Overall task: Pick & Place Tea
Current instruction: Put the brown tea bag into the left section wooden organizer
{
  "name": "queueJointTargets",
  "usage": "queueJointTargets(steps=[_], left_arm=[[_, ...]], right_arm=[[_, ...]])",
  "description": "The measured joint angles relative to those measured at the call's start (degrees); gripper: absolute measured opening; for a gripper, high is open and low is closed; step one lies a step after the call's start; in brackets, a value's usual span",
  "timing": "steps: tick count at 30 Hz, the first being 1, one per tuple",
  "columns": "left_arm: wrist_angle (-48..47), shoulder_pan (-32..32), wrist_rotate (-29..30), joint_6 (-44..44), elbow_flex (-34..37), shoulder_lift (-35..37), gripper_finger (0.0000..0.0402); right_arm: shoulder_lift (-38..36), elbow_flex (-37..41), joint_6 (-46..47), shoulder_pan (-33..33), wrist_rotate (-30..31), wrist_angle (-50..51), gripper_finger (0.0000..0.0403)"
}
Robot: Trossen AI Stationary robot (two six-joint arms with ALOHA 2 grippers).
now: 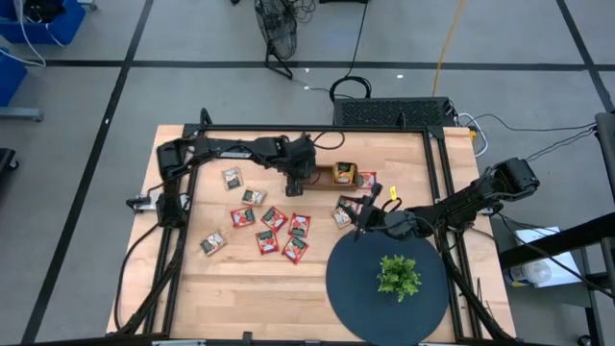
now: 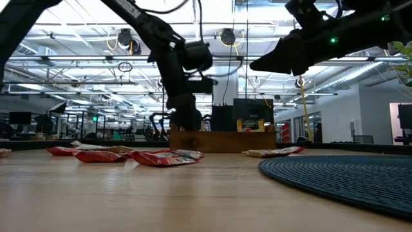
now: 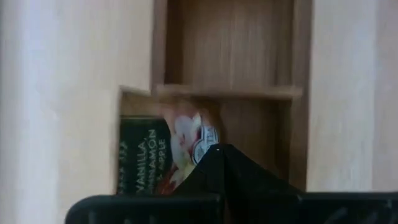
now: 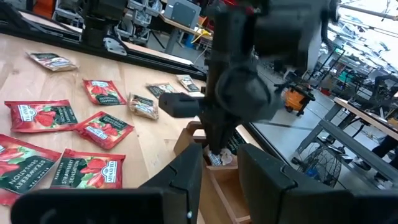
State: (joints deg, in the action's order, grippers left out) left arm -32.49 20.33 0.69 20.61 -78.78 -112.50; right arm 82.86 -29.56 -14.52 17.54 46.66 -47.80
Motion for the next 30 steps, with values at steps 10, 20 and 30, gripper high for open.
queueJointTargets(steps=[10, 20, 30], left_arm=[[-6.73, 0.71, -0.68, -0.16, -5.38, -4.5, 0.0001], [-6.86, 2.25, 0.02, -3.83, -5.42, -6.39, 0.0001], [-6.62, -0.9, 4.96, -5.76, -5.42, -5.85, 0.0008]], right_arm=[[0.01, -0.02, -0.75, 0.2, 0.01, 0.77, 0.0089], [0.01, -0.02, -0.83, 0.2, 0.04, 0.97, 0.0089], [0.0, -0.02, -0.72, 0.2, 0.01, 1.36, 0.0089]])
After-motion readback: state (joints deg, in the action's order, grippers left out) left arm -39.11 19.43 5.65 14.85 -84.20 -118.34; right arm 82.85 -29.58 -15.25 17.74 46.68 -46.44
